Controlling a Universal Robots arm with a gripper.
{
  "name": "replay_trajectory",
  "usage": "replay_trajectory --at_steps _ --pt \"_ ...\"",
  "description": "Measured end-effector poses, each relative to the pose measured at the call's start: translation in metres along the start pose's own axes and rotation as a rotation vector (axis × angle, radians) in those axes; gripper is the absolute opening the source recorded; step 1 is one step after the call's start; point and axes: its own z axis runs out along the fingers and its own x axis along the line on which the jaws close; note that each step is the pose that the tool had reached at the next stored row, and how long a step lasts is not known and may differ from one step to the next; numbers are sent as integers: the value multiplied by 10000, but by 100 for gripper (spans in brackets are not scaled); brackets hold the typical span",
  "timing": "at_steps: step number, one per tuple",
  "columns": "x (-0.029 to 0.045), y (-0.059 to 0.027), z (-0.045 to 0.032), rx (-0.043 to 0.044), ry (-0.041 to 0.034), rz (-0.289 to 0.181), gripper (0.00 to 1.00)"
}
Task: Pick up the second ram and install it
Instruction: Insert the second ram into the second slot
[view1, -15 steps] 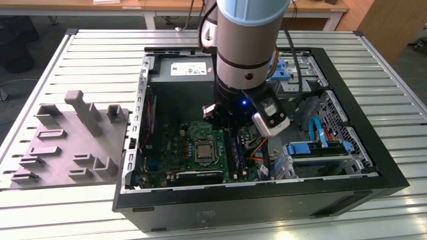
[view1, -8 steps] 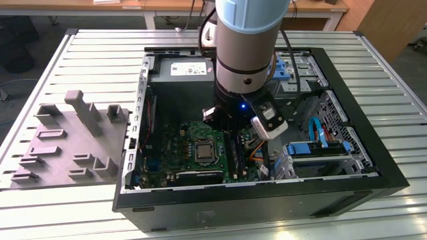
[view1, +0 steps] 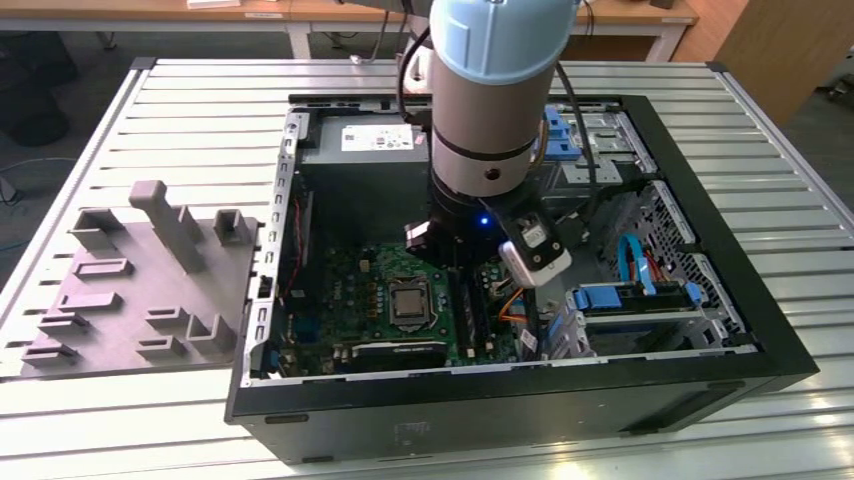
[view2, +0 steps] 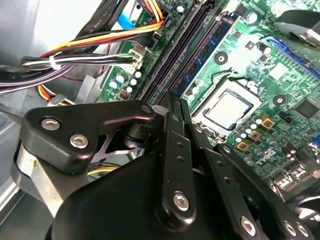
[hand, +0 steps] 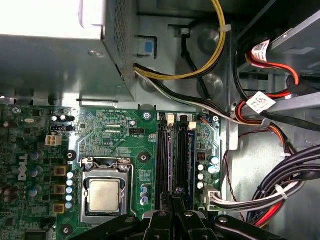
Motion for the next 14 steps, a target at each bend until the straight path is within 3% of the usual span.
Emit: replay_trajectory --at_steps 14 --pt "3 -3 65 -5 -1 5 13"
